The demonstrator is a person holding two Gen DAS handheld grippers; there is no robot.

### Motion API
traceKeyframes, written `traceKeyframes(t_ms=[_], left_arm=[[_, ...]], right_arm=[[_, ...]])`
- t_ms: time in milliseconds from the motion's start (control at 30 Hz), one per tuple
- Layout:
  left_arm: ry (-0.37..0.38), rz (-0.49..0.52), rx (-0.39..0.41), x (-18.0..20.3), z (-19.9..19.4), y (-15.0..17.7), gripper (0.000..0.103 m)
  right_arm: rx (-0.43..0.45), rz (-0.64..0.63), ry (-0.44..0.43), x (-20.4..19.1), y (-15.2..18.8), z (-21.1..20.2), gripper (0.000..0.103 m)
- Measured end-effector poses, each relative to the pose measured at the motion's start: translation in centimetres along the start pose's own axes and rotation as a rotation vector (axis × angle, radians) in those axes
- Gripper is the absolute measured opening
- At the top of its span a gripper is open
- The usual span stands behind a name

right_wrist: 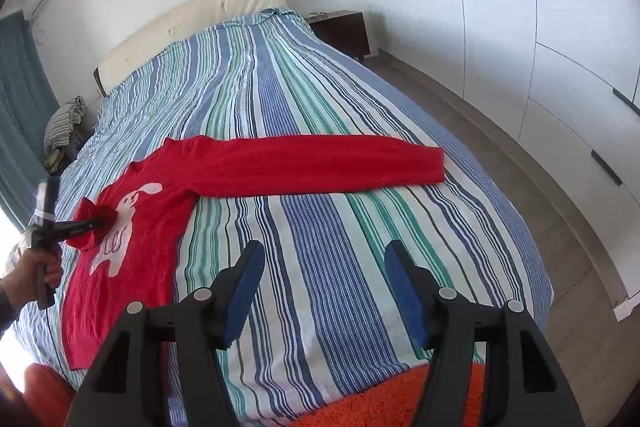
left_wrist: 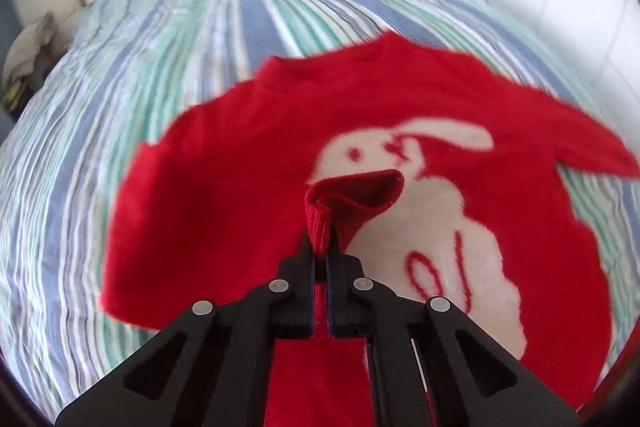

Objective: Fold small clothes

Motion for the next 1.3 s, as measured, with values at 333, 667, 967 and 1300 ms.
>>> traceKeyframes(t_ms=[333,667,967,1300], left_arm=[[-0.429,-0.662,0.096,-33.3,-7.4,3.5,0.002],[-0.423,-0.904,0.073,-37.9,-7.2,9.3,0.002],[-0.537,-0.879,-0.020,-41.3,-6.4,10.4,0.002],[-0.419,-1.068,0.102,-43.9,-10.6,10.9,0.053]], right_arm=[[-0.014,0.027,0.000,0.5,0.1,0.5,0.062],[-0.053,-0.016,0.016,-0.2,0.4,1.1,0.062],[-0.070,-0.006,0.020,0.1,0.6,1.5,0.062],[-0.075,-0.009,0.023,0.1,0.6,1.6,0.062]])
Point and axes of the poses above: each gripper's, at about its wrist camera, not at the fingertips, and z roughly the way its jaws point, x to its right, y to its underside, the point moved 8 cm from there along z, roughly the way its jaws point, and after that the axes turned 12 degrees about -z, right-handed, at the moved point
